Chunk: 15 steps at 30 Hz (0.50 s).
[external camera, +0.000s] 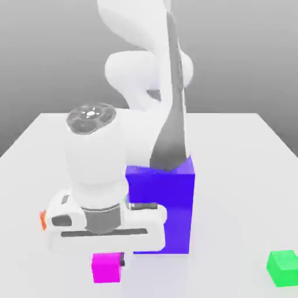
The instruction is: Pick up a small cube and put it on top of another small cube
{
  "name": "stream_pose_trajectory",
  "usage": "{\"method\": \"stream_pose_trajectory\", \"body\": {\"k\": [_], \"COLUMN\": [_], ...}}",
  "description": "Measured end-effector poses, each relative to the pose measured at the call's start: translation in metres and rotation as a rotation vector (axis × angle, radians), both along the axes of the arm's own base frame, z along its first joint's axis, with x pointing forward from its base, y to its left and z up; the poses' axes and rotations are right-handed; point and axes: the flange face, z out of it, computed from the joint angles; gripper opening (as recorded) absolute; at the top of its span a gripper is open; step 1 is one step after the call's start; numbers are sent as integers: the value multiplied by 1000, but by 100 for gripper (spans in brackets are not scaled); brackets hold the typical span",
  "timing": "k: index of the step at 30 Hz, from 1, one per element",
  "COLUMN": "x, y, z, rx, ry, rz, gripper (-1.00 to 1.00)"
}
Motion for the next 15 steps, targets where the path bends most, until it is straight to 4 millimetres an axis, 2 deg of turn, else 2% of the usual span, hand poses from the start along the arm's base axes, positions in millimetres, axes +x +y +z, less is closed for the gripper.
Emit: {"method": "stream_pose_trajectory", "body": {"k": [4, 8, 9, 11, 12, 15], "x": [-7, -34, -41, -55, -59, -59], "y": [100, 201, 226, 268, 277, 277], "z": [10, 20, 16, -9, -23, -23], "rx": [-3, -9, -11, -16, -16, -16], "ry": [-5, -17, -21, -28, -29, -29], "rz": [168, 341, 384, 458, 474, 474], "gripper": [-100, -100, -100, -100, 100, 100]}}
